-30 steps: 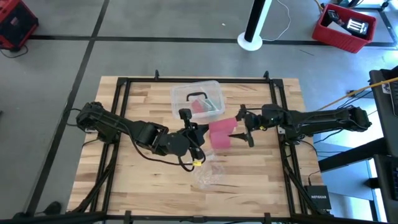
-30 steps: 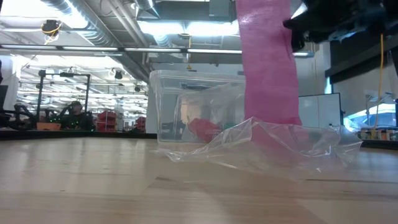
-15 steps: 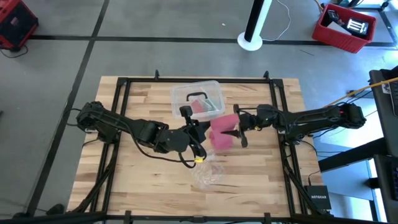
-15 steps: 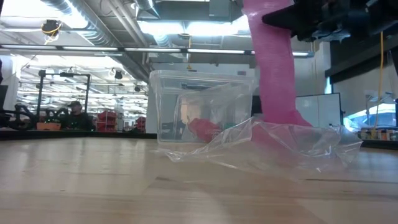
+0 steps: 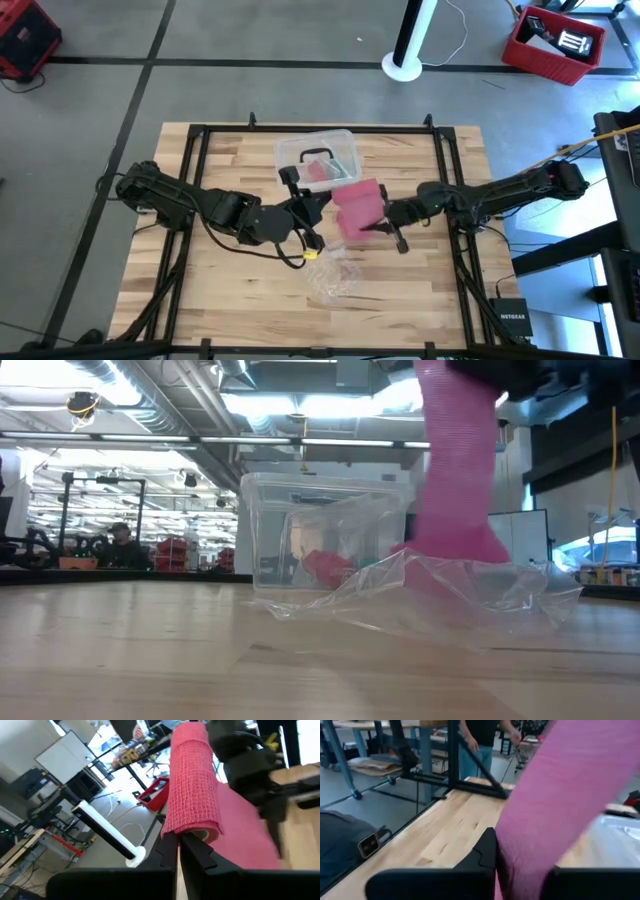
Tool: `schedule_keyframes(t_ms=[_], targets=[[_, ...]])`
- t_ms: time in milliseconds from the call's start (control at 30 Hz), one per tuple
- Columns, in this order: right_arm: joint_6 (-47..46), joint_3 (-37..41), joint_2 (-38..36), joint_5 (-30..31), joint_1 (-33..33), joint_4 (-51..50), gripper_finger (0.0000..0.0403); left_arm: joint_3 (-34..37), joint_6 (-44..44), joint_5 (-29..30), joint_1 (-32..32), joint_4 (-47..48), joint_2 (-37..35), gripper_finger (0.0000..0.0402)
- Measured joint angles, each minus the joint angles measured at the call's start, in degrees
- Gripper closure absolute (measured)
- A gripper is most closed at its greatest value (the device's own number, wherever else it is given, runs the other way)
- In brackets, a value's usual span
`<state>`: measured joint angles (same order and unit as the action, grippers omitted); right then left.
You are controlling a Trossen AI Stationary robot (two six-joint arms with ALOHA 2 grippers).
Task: Roll bandage
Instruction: Roll the pink bandage
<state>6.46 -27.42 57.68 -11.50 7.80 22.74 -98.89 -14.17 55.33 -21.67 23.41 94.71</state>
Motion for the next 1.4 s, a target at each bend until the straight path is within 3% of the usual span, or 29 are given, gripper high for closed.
schedule_keyframes(t_ms=[167,400,767,933,1167,1400], targets=[[-2.0,0.0,0.0,3.6,4.6,-0.6,0.0397,0.0,-1.8,3.0,0.1,3.4,-0.4,0.0401],[-7.3,-5.5,-0.6,8.1,9.9,-9.2,0.0399,0.0,6.1,8.1,0.8,16.1,-0.4,0.0401],[-14.1,-15.0,-0.6,10.2,14.1,-10.2,0.04,0.0,12.0,5.9,2.2,23.0,1.3,0.0401],[-17.1,-19.1,0.4,10.7,13.9,-9.2,0.0398,3.5,11.2,6.0,2.7,17.7,1.9,0.0401],[-17.3,-21.6,3.7,12.0,13.9,-9.3,0.0397,10.5,7.7,5.3,3.8,1.4,1.9,0.0401],[-18.5,-22.1,6.9,12.0,13.9,-8.6,0.0396,10.6,9.5,4.2,5.4,0.3,1.9,0.0401]])
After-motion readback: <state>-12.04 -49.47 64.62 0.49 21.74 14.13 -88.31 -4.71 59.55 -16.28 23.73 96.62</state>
